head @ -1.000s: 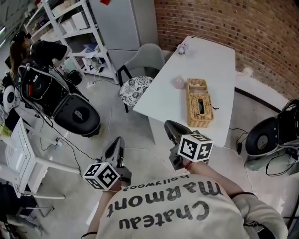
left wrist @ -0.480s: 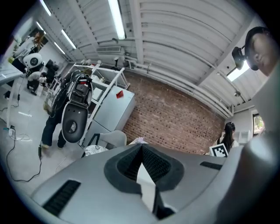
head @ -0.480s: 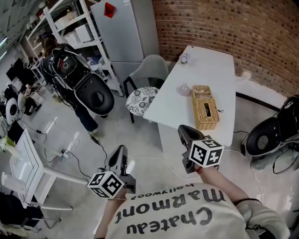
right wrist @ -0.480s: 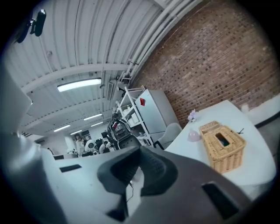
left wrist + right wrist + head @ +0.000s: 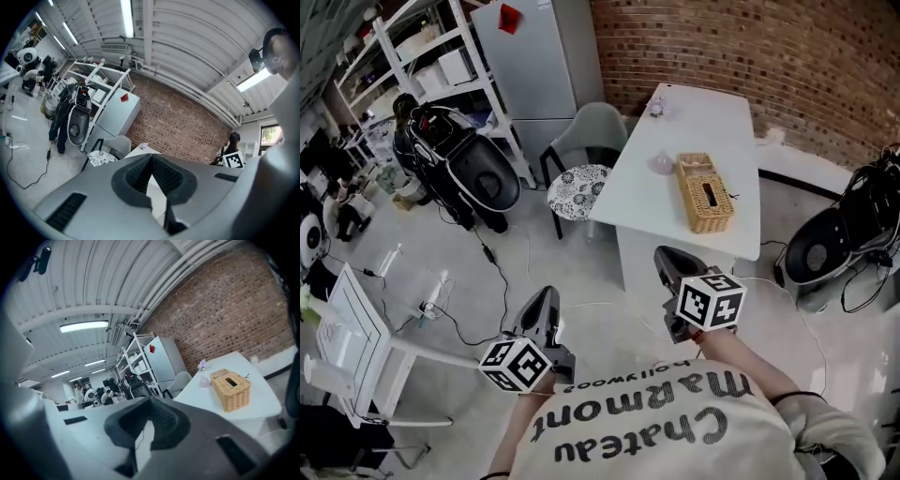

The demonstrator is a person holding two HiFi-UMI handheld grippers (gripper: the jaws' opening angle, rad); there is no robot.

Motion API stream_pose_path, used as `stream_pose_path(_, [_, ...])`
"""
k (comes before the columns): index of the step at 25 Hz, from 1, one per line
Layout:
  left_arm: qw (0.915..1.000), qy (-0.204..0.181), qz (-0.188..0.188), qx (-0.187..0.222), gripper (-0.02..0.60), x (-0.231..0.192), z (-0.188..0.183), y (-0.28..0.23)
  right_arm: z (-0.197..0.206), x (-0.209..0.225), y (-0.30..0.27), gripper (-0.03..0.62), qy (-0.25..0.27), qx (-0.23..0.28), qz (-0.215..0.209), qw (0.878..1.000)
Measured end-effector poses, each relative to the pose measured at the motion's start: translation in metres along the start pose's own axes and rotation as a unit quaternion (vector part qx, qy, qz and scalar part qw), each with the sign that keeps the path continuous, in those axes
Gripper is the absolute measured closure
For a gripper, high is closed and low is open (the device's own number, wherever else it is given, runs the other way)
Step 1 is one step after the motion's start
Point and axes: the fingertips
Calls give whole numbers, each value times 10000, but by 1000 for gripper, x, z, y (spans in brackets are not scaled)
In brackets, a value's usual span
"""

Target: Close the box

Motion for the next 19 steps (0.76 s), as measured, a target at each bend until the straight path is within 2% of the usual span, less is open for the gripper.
stream_pose_path(9, [9998,64,204,-39,580,-6,6,49,34,-35,34,591,-140,-58,246,9996])
stream_pose_path(19, [9996,150,206,-157,580,-17,23,101,63,-64,60,591,-203,-151,455,9986])
Point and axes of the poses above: the fingertips, and each gripper's own axes: y backward along the fingers, x to its right, z out of its underside, and after that the axes turned 3 degrees about -z, right-handed
